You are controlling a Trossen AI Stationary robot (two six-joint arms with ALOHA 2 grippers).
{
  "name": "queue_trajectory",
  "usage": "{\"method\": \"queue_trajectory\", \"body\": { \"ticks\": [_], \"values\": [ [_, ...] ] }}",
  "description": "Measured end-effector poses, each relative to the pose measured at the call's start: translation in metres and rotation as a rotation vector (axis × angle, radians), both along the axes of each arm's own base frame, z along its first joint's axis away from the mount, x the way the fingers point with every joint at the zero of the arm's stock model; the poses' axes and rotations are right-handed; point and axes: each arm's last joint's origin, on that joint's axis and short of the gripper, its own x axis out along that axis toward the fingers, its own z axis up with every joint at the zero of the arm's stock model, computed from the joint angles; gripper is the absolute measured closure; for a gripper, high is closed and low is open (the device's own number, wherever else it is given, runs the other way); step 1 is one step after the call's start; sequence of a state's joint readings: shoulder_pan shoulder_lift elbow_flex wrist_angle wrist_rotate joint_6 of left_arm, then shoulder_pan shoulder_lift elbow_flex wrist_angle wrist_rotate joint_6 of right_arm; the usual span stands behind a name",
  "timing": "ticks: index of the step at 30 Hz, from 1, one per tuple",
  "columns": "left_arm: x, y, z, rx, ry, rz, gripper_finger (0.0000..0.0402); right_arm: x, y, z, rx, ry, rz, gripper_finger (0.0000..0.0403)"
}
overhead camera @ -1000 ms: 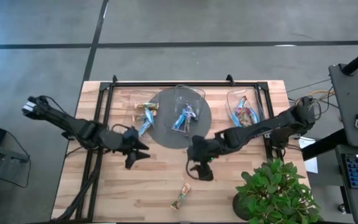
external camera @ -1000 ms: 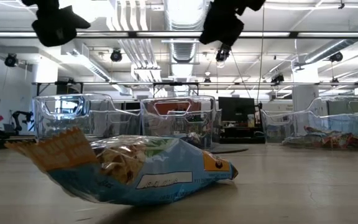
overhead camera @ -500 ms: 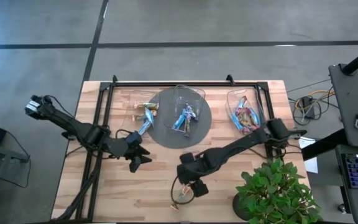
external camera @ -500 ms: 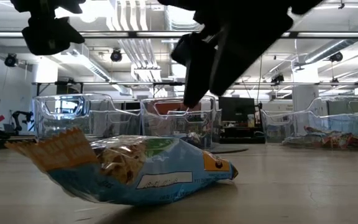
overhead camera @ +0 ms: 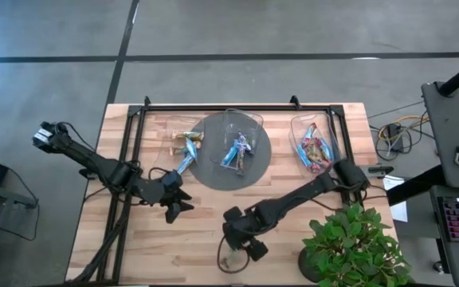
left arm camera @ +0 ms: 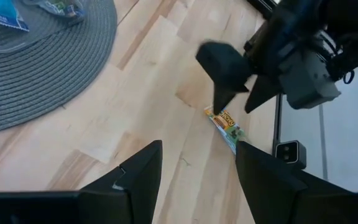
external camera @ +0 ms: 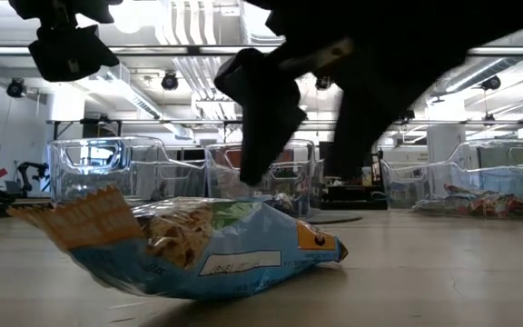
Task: Pick and place Granola Bars by type
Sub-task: Put the yellow granola bar into the left transparent bin
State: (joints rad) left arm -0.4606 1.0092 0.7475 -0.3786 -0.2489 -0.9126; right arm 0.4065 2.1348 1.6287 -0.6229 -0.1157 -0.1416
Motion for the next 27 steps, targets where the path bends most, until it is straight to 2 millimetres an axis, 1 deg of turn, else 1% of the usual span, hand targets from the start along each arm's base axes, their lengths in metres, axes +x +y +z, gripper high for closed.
{"method": "queue_trajectory", "body": {
  "ticks": [2, 5, 9, 14, 21, 24, 27],
  "values": [
    [0.0, 0.0, 0.0, 0.014, -0.003, -0.01, 0.0216, -0.001, 0.007, -0.006, 0.017, 0.016, 0.026, 0.0085],
    [0.0, 0.0, 0.0, 0.035, -0.004, -0.025, 0.0216, -0.004, 0.014, -0.014, -0.014, 0.021, 0.052, 0.0092],
    [0.0, 0.0, -0.001, 0.045, -0.002, -0.031, 0.0216, -0.001, 0.013, -0.015, -0.102, -0.04, 0.004, 0.0102],
    [0.0, 0.0, -0.001, 0.043, -0.001, -0.029, 0.0216, 0.001, 0.013, -0.018, -0.091, -0.048, -0.033, 0.0115],
    [-0.001, -0.002, -0.001, 0.036, 0.001, -0.035, 0.0216, -0.001, 0.02, -0.039, -0.074, 0.011, -0.005, 0.0136],
    [-0.002, -0.003, -0.001, 0.035, 0.004, -0.04, 0.0216, -0.001, 0.021, -0.043, -0.062, 0.033, -0.046, 0.0148],
    [-0.002, -0.003, -0.001, 0.035, 0.004, -0.041, 0.0216, 0.001, 0.018, -0.043, -0.043, 0.05, -0.129, 0.0164]
  ]
}}
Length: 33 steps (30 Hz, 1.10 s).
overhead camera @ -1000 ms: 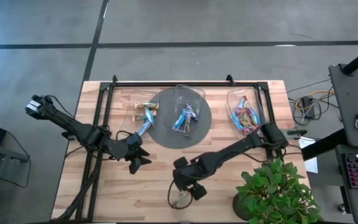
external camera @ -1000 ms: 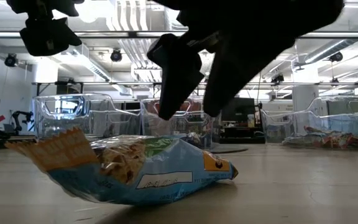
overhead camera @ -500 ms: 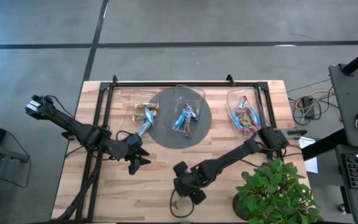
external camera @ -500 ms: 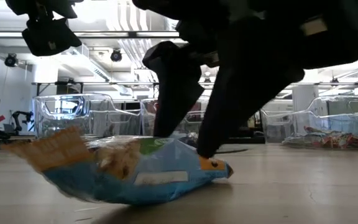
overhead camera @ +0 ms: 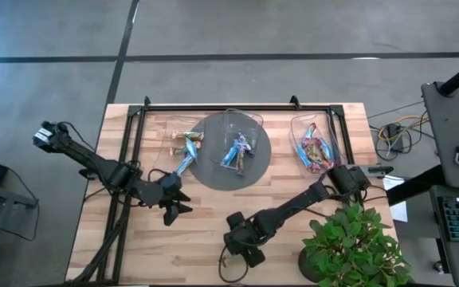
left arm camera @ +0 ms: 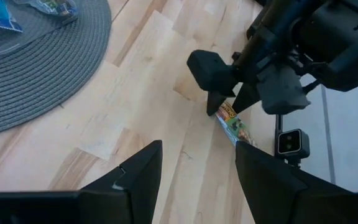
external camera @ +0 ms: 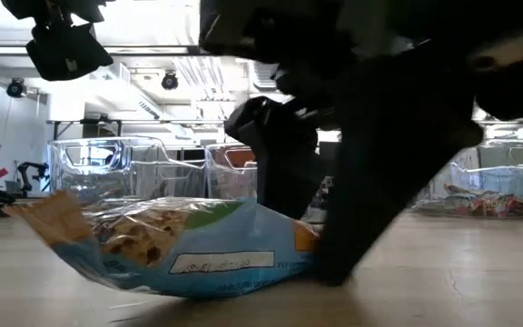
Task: Pick and place Granola Bars by type
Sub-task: Put the yellow granola bar into the left transparent bin
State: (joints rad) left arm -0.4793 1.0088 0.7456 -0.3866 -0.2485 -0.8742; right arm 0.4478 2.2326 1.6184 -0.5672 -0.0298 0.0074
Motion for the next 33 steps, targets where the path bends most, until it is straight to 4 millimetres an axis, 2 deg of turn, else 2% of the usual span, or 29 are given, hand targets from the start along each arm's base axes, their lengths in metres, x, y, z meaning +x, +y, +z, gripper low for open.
{"method": "queue_trajectory", "body": {
  "ticks": [4, 9, 14, 19, 26, 29, 33],
  "values": [
    [0.0, 0.0, 0.0, 0.001, 0.002, 0.0, 0.0216, 0.004, -0.007, 0.0, 0.05, 0.018, -0.147, 0.0202],
    [0.0, 0.0, 0.0, 0.006, 0.003, -0.003, 0.0216, 0.009, -0.015, 0.004, 0.092, 0.033, -0.271, 0.0268],
    [0.0, 0.0, 0.0, 0.011, 0.003, -0.006, 0.0216, 0.022, -0.03, 0.024, 0.096, -0.027, -0.35, 0.031],
    [0.001, 0.001, 0.004, -0.014, -0.031, 0.043, 0.0216, 0.037, -0.051, 0.066, 0.081, -0.18, -0.438, 0.0313],
    [-0.008, 0.018, 0.026, -0.285, -0.19, 0.483, 0.0216, 0.043, -0.086, 0.102, -0.104, -0.234, -0.666, 0.0309],
    [-0.017, 0.027, 0.034, -0.341, -0.251, 0.584, 0.0216, 0.042, -0.091, 0.119, -0.182, -0.259, -0.709, 0.0309],
    [-0.024, 0.036, 0.04, -0.362, -0.287, 0.617, 0.0216, 0.045, -0.091, 0.138, -0.184, -0.307, -0.69, 0.0308]
  ]
}}
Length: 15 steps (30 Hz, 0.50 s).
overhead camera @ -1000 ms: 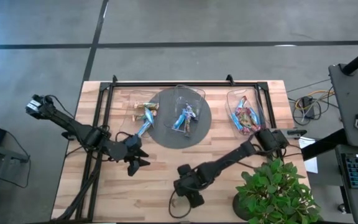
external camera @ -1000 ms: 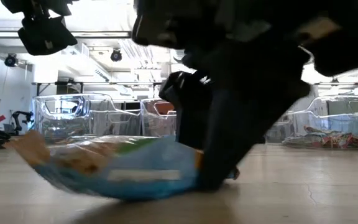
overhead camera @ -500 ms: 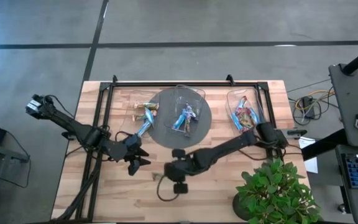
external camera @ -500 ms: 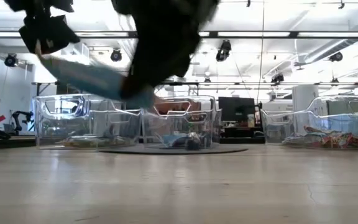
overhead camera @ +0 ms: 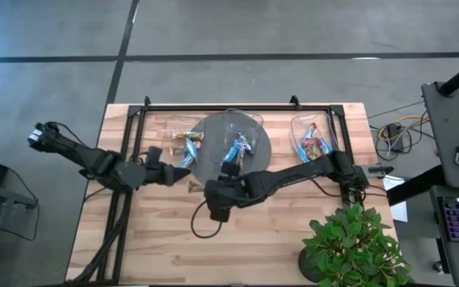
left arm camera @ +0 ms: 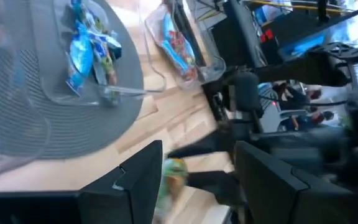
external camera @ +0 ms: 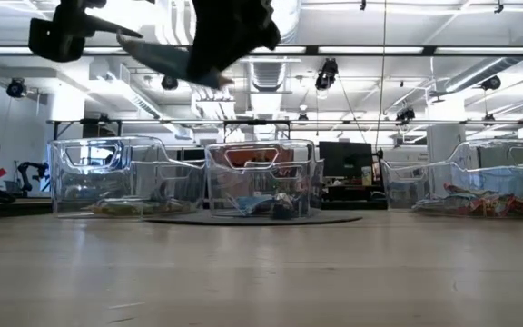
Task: Pick and place Granola Bars by type
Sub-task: Put the yellow granola bar into the left transparent bin
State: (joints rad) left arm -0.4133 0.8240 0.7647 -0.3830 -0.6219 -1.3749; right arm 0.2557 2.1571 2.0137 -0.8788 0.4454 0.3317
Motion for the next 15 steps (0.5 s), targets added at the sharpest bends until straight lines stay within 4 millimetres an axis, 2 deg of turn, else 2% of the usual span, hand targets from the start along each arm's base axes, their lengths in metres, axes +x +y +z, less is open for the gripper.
{"method": "queue_trajectory", "body": {
  "ticks": [7, 15],
  "values": [
    [-0.003, 0.01, -0.007, -0.017, 0.089, -0.03, 0.0216, 0.004, -0.009, 0.021, -0.013, -0.034, 0.012, 0.0308],
    [0.007, 0.008, -0.008, -0.055, 0.078, -0.053, 0.0216, 0.006, -0.031, 0.021, -0.021, -0.022, -0.024, 0.0308]
  ]
}}
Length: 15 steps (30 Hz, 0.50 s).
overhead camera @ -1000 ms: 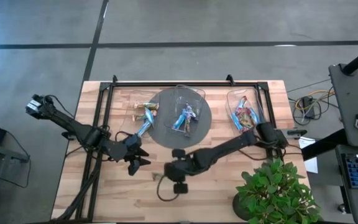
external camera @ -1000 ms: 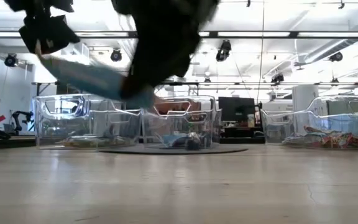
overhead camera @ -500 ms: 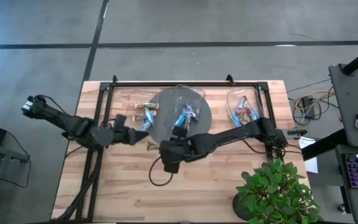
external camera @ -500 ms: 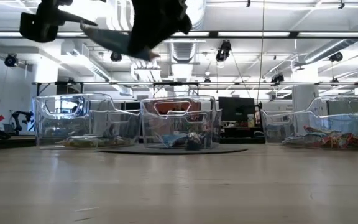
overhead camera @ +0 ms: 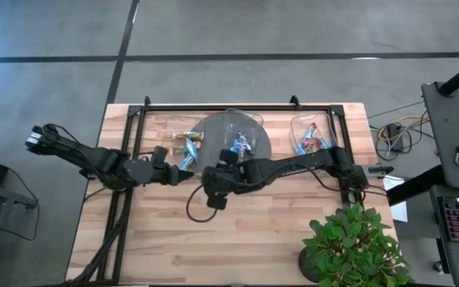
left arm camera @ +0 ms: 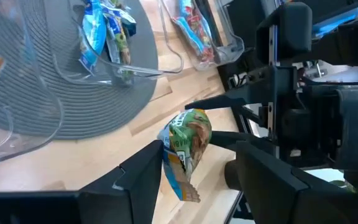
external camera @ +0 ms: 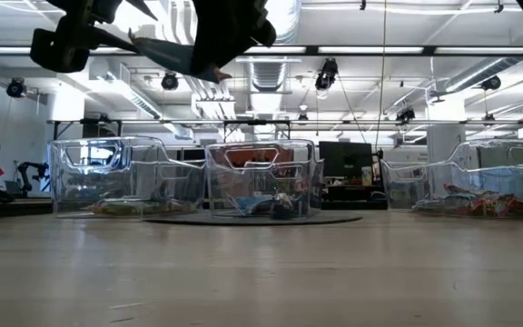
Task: Pick and place Granola Bars by type
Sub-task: Put the yellow granola bar into the left transparent bin
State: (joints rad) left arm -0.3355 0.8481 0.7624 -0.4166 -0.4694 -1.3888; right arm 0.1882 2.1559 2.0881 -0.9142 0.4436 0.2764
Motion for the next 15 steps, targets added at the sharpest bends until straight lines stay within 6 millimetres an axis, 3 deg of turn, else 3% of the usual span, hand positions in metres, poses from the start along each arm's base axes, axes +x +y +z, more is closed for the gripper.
{"method": "queue_trajectory", "body": {
  "ticks": [15],
  "values": [
    [0.015, -0.001, -0.009, 0.021, 0.037, 0.014, 0.0216, 0.002, -0.002, 0.001, -0.006, -0.008, 0.016, 0.0307]
  ]
}}
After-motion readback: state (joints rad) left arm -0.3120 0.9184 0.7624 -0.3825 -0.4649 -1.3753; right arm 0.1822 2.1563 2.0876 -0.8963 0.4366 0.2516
